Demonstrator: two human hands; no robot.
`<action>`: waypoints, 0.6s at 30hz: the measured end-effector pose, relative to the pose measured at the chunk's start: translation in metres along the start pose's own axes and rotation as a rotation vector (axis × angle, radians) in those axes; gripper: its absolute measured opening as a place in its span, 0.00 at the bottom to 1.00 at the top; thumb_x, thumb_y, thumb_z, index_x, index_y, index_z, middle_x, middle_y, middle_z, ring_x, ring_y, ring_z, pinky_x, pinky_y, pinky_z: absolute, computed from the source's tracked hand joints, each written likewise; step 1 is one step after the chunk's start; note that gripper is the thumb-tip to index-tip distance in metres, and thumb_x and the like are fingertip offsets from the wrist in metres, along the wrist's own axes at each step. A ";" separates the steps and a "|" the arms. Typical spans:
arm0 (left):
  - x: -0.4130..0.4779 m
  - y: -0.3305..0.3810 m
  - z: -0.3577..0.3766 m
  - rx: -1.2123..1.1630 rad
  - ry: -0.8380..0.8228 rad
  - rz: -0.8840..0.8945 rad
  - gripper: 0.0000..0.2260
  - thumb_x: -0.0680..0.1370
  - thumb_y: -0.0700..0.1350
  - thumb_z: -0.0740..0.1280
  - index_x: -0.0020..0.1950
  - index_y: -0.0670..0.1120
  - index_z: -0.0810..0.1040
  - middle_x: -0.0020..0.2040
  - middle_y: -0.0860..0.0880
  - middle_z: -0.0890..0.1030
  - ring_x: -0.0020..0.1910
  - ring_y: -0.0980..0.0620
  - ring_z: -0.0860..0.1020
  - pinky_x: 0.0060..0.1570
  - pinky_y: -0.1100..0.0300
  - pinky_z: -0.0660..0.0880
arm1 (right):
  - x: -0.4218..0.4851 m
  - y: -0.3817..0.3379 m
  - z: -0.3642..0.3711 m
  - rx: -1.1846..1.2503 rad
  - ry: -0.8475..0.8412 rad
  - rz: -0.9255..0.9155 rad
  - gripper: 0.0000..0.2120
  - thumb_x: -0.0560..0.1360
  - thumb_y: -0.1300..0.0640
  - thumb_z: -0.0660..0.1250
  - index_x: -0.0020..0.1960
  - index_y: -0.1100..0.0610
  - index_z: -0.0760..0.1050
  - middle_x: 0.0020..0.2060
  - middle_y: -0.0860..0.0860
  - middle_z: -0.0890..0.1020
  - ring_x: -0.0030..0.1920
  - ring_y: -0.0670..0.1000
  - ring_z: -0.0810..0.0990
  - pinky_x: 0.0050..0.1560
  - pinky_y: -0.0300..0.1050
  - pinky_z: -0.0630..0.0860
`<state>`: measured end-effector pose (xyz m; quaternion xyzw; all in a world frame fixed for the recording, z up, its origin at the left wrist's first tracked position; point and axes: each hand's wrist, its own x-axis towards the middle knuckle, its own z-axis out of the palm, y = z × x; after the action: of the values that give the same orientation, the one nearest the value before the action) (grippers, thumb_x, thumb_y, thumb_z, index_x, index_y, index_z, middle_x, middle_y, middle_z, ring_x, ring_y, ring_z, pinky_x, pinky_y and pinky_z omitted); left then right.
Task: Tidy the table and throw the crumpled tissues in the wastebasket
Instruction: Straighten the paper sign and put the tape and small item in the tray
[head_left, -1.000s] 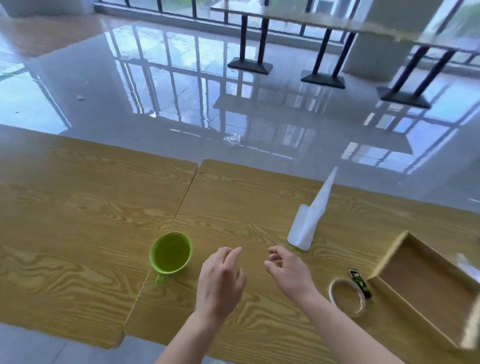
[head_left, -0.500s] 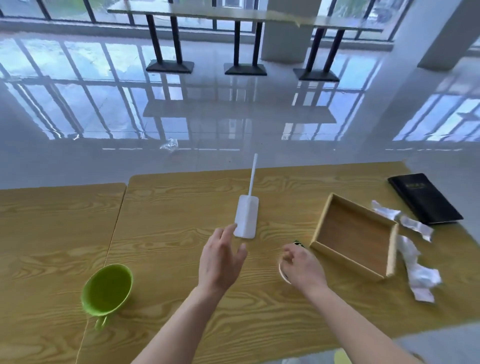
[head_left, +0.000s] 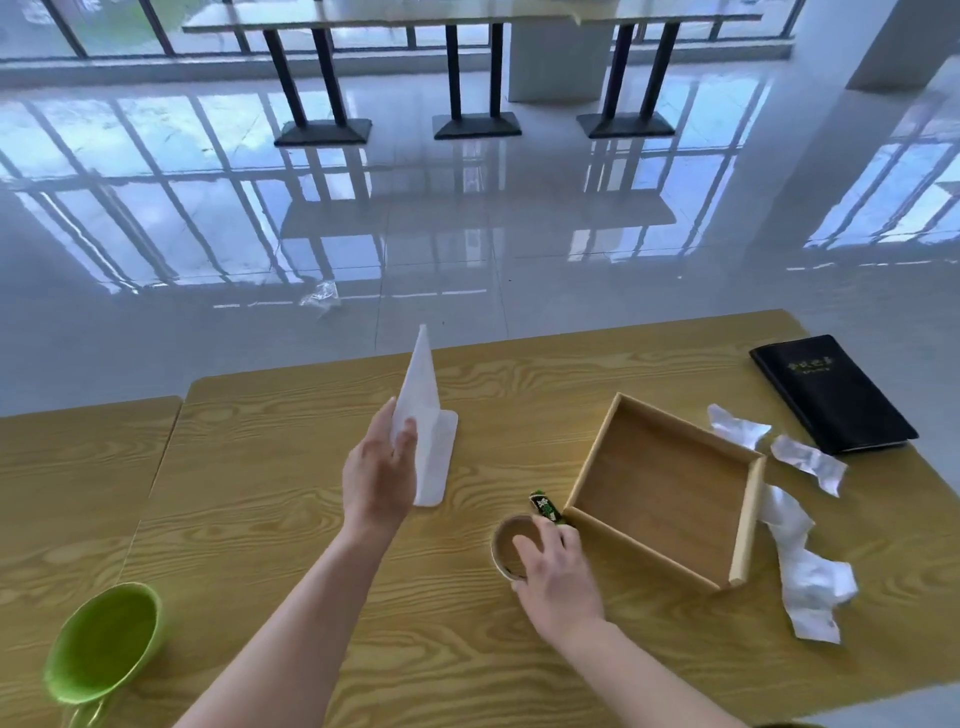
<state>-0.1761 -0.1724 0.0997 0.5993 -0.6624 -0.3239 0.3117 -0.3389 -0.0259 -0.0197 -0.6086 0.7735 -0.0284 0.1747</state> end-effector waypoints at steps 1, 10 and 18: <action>0.000 0.002 0.002 -0.012 0.029 -0.006 0.16 0.84 0.50 0.55 0.68 0.53 0.74 0.47 0.53 0.84 0.47 0.49 0.80 0.42 0.54 0.73 | 0.006 0.003 0.000 0.004 0.001 -0.027 0.15 0.78 0.52 0.64 0.64 0.51 0.68 0.76 0.56 0.57 0.72 0.60 0.57 0.68 0.51 0.68; -0.027 0.004 0.005 0.049 0.137 0.021 0.13 0.83 0.49 0.56 0.63 0.58 0.77 0.32 0.54 0.79 0.35 0.57 0.77 0.32 0.60 0.70 | 0.068 0.002 -0.007 0.079 0.041 -0.028 0.10 0.78 0.63 0.59 0.56 0.54 0.74 0.74 0.58 0.60 0.75 0.60 0.53 0.72 0.48 0.63; -0.031 0.004 0.010 -0.015 0.045 -0.009 0.18 0.80 0.53 0.63 0.70 0.54 0.73 0.48 0.55 0.84 0.46 0.64 0.79 0.40 0.66 0.70 | 0.077 0.007 -0.045 0.290 0.166 0.006 0.15 0.77 0.57 0.69 0.63 0.55 0.76 0.69 0.54 0.72 0.70 0.56 0.66 0.70 0.48 0.68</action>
<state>-0.1841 -0.1409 0.0963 0.6073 -0.6500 -0.3167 0.3293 -0.3743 -0.1050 0.0024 -0.5703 0.7748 -0.1897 0.1962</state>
